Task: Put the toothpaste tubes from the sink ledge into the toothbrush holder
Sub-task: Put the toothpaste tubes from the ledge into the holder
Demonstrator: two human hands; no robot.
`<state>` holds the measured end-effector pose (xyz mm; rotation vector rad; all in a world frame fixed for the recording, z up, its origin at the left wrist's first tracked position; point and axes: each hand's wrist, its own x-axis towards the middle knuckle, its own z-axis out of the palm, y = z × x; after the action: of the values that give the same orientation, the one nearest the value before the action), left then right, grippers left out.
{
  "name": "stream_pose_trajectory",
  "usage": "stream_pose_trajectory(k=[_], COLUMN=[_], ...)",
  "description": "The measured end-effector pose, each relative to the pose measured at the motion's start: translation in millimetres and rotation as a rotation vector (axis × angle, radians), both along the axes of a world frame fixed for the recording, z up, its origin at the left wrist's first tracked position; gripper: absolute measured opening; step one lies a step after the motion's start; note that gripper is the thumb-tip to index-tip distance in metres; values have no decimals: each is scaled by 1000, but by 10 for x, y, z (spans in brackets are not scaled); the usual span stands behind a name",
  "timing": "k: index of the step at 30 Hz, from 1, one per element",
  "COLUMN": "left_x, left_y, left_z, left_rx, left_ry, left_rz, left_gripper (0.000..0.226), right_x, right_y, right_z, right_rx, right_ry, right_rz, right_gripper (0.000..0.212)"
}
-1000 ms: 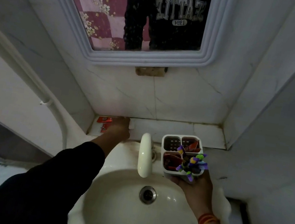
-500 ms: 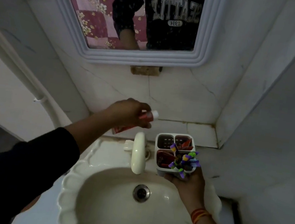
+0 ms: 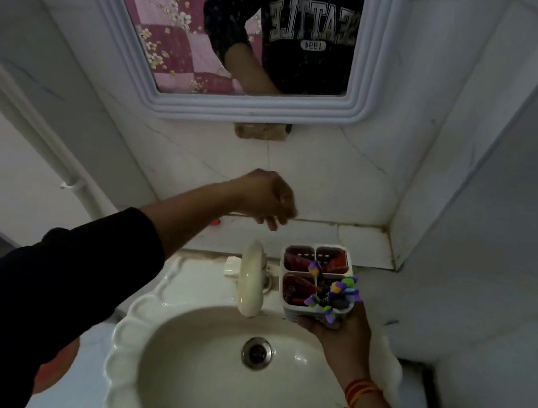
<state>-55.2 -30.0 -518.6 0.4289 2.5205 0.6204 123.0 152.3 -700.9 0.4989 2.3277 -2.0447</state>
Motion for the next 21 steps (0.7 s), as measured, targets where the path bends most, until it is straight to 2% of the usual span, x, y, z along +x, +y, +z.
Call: stream_pose_trajectory(k=[2,5,9,11,14,17,18,19,21], left_x=[-158,-250,-233,-225,-202,-177,-167,-154,-135], left_y=[-325,-740,-1057,-1122,-1176,-1243,-1258,-1246,-1150], left_z=[-301,-733,-1216,-1361,-1465,-1503,-1489,-1463,-1295], left_rx=[-220,-526,-637,-628,-569,-569,-550,-512,-262], left_ry=[76,83,99,194,270,483,554,594,578], left_rz=[56,91,139,148,178,143,126,139,288], left_gripper=[27,51,63,56,31,22,19,18,24], right_x=[-20,-53,-68,-73,-77,-83,-92,-94,-96], right_y=[9,11,2,-4,-7,-20,-15,-13,-22], right_z=[-43,-125,-161,-168,-202,-143,-148,-145,-111], right_rx=[-39,-94,-226,-232,-215,-275,-290,-324,-398], right_ry=[12,57,64,58,97,65,64,86,67], right_rz=[-38,-31,-14,2,6,-21,-27,-24,-7], right_gripper=[81,84,78,79,82,101,98,84,61])
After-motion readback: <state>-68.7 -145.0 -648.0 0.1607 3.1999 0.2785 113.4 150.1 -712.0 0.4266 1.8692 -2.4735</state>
